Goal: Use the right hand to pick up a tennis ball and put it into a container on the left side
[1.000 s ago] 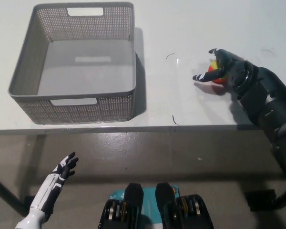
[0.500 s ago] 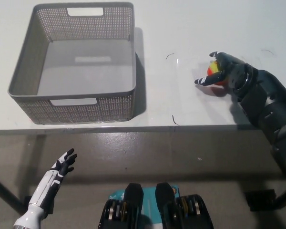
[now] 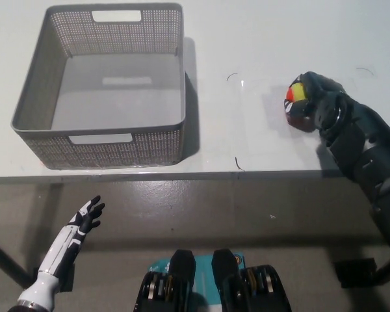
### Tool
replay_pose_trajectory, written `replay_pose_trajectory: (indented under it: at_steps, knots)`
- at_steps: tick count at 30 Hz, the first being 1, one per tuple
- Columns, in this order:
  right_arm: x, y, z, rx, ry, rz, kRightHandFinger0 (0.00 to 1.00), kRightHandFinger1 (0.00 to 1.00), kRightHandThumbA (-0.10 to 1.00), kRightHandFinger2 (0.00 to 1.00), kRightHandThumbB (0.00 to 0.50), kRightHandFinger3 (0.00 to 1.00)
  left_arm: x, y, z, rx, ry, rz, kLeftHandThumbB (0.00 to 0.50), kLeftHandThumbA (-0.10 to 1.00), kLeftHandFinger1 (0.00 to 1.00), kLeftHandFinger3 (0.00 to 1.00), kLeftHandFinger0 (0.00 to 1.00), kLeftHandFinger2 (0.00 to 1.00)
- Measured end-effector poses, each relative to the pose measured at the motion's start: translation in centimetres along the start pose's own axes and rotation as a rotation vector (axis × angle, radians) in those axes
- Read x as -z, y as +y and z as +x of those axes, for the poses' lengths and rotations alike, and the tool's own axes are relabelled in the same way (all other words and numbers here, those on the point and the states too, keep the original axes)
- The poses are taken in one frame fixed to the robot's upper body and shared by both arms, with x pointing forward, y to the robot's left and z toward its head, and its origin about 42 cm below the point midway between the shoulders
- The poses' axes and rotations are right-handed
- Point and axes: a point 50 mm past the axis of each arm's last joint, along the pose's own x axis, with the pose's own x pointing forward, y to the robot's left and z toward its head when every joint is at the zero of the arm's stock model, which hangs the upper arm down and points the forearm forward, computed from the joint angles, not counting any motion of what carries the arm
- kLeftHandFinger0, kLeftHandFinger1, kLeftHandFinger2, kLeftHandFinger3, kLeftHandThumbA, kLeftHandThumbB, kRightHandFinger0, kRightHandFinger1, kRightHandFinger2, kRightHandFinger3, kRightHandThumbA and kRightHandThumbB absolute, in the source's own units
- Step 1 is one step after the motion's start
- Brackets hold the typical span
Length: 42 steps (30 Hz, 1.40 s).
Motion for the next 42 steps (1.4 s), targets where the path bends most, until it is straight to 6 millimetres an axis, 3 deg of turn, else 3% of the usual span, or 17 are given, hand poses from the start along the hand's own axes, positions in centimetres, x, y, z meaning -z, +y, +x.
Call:
replay_pose_trajectory:
  at_steps: [2, 4, 6, 8, 10, 11, 13, 15, 18, 21, 25, 30, 33, 37, 39, 41, 42]
  knots:
    - [0.3, 0.2, 0.0, 0.024, -0.002, 0.021, 0.03, 0.12, -0.1, 0.2, 0.184, 0.34, -0.1, 0.1, 0.1, 0.0, -0.003, 0.0, 0.312, 1.0, 1.0, 1.0, 1.0, 1.0]
    - [0.6, 0.4, -0.1, 0.05, -0.004, 0.042, 0.06, 0.19, -0.1, 0.28, 0.186, 0.37, -0.1, 0.1, 0.2, -0.001, -0.005, 0.0, 0.307, 1.0, 1.0, 1.0, 1.0, 1.0]
    - [0.9, 0.5, -0.1, 0.07, -0.007, 0.061, 0.0, 0.11, -0.1, 0.26, 0.186, 0.38, -0.1, 0.1, 0.2, -0.001, -0.005, 0.0, 0.304, 1.0, 1.0, 1.0, 1.0, 1.0]
    - [1.0, 0.5, -0.1, 0.088, -0.01, 0.081, 0.0, 0.07, -0.1, 0.35, 0.188, 0.44, -0.1, 0.1, 0.2, -0.001, -0.005, 0.0, 0.304, 1.0, 1.0, 1.0, 1.0, 1.0]
    - [0.9, 0.4, -0.1, 0.11, -0.015, 0.112, 0.0, 0.23, -0.1, 0.68, 0.19, 0.6, -0.1, 0.1, 0.2, -0.001, -0.005, 0.0, 0.304, 1.0, 1.0, 1.0, 1.0, 1.0]
    - [0.9, 0.3, -0.1, 0.12, -0.018, 0.128, 0.0, 0.23, -0.1, 0.71, 0.191, 0.6, -0.1, 0.1, 0.2, -0.001, -0.005, 0.0, 0.305, 1.0, 1.0, 1.0, 1.0, 1.0]
    - [0.9, 0.1, -0.1, 0.141, -0.022, 0.168, 0.0, 0.37, -0.1, 0.87, 0.194, 0.65, -0.1, 0.1, 0.2, -0.001, -0.004, 0.0, 0.306, 1.0, 1.0, 1.0, 1.0, 1.0]
    - [0.8, -0.2, -0.1, 0.16, -0.026, 0.223, 0.0, 0.41, -0.1, 0.91, 0.183, 0.72, -0.1, 0.2, 0.1, -0.001, -0.004, 0.0, 0.307, 1.0, 1.0, 1.0, 1.0, 1.0]
    - [0.2, -1.0, -0.1, 0.191, -0.048, 0.294, 0.0, 0.37, -0.1, 0.8, 0.173, 0.74, -0.1, 0.2, 0.1, -0.001, -0.004, 0.0, 0.312, 1.0, 1.0, 1.0, 1.0, 1.0]
    - [-1.7, -3.3, -0.1, 0.247, -0.111, 0.389, 0.0, 0.38, -0.1, 0.77, 0.147, 0.8, -0.1, 0.2, 0.1, -0.001, -0.004, 0.0, 0.305, 1.0, 1.0, 1.0, 1.0, 1.0]
    - [-5.1, -6.5, -0.4, 0.315, -0.229, 0.465, 0.0, 0.48, -0.1, 0.89, 0.126, 0.97, -0.1, 0.2, 0.1, -0.002, -0.003, 0.0, 0.319, 1.0, 1.0, 1.0, 1.0, 1.0]
    - [-10.6, -9.8, -1.7, 0.386, -0.411, 0.504, 0.0, 0.42, -0.1, 0.81, 0.161, 0.89, 0.0, 0.2, 0.1, -0.002, -0.002, 0.001, 0.317, 1.0, 1.0, 1.0, 1.0, 1.0]
    - [-14.3, -10.7, -3.2, 0.415, -0.535, 0.517, 0.0, 0.41, -0.1, 0.84, 0.16, 0.93, 0.0, 0.2, 0.0, -0.001, -0.002, 0.001, 0.312, 1.0, 1.0, 1.0, 1.0, 1.0]
    - [-19.4, -10.2, -5.6, 0.415, -0.687, 0.521, 0.0, 0.39, -0.1, 0.83, 0.12, 0.95, 0.1, 0.2, -0.1, 0.002, 0.001, 0.0, 0.299, 1.0, 1.0, 1.0, 1.0, 1.0]
    - [-21.6, -9.1, -6.4, 0.392, -0.738, 0.511, 0.0, 0.36, -0.1, 0.75, 0.169, 0.85, 0.2, 0.1, -0.3, 0.005, 0.005, -0.001, 0.295, 1.0, 1.0, 1.0, 1.0, 1.0]
    - [-23.6, -7.7, -7.2, 0.361, -0.777, 0.502, 0.0, 0.35, -0.1, 0.78, 0.148, 0.83, 0.4, 0.0, -0.6, 0.01, 0.012, -0.002, 0.303, 1.0, 1.0, 1.0, 1.0, 1.0]
    - [-24.2, -7.1, -7.4, 0.347, -0.783, 0.495, 0.03, 0.41, -0.1, 0.85, 0.162, 0.93, 0.5, 0.0, -0.8, 0.013, 0.016, -0.003, 0.304, 1.0, 1.0, 1.0, 1.0, 1.0]
